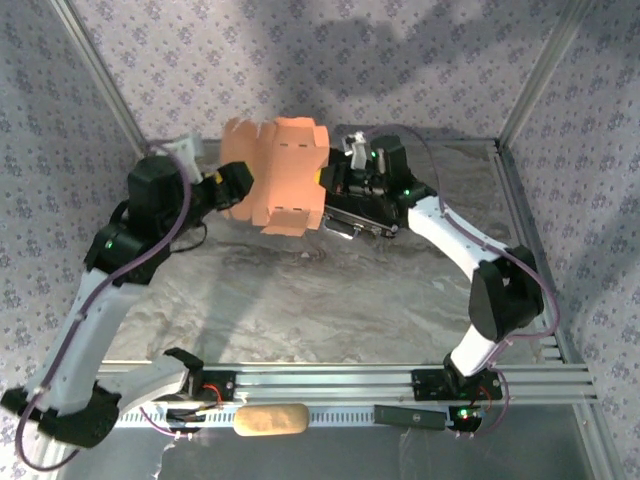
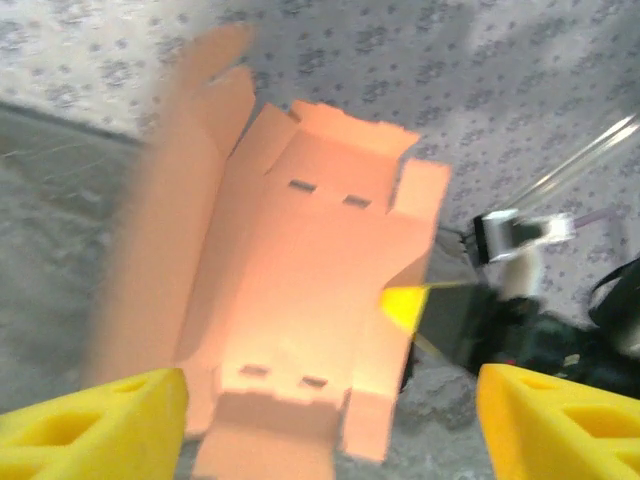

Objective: Fold the paper box

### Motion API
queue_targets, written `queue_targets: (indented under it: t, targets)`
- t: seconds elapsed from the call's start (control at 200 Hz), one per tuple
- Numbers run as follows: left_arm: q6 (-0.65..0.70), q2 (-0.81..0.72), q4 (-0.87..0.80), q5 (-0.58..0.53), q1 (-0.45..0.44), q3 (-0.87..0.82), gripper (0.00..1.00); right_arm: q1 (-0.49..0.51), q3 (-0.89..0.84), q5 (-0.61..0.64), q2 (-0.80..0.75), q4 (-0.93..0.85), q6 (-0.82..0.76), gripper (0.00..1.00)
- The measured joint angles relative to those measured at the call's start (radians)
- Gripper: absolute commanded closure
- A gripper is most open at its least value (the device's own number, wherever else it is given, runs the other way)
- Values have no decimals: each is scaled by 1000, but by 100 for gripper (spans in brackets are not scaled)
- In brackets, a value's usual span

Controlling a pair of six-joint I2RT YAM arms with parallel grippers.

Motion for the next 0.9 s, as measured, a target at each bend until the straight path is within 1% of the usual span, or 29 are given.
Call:
queue_targets:
  t: [0.085, 0.14, 0.19, 0.3, 0.45, 0.545, 0.67, 0.75, 0.899]
  targets:
    - [-66, -121, -44, -35, 0, -76, 23, 73, 125, 173, -18, -239, -231, 100]
    - [-107, -170, -63, -49, 0, -111, 27, 131, 160, 306, -23, -352, -348, 100]
    - [-158, -217, -74, -55, 0, -132, 28, 195, 171, 442, -18, -443, -447, 100]
    - [-259, -235, -54, -48, 0, -163, 29, 290, 169, 653, 11, -550, -593, 100]
    - [-354, -175, -18, -37, -10, -181, 28, 357, 134, 871, 2, -554, -776, 100]
    - [-352, -140, -5, -35, -14, -181, 27, 399, 110, 952, -29, -530, -898, 100]
    - [-288, -145, -13, -80, -13, -180, 27, 450, 83, 1011, -99, -518, -1048, 100]
    - [-252, -156, -19, -94, -2, -180, 27, 469, 59, 1011, -155, -520, -1128, 100]
    - [-202, -145, -32, -93, 27, -192, 28, 479, -48, 975, -282, -502, -1288, 100]
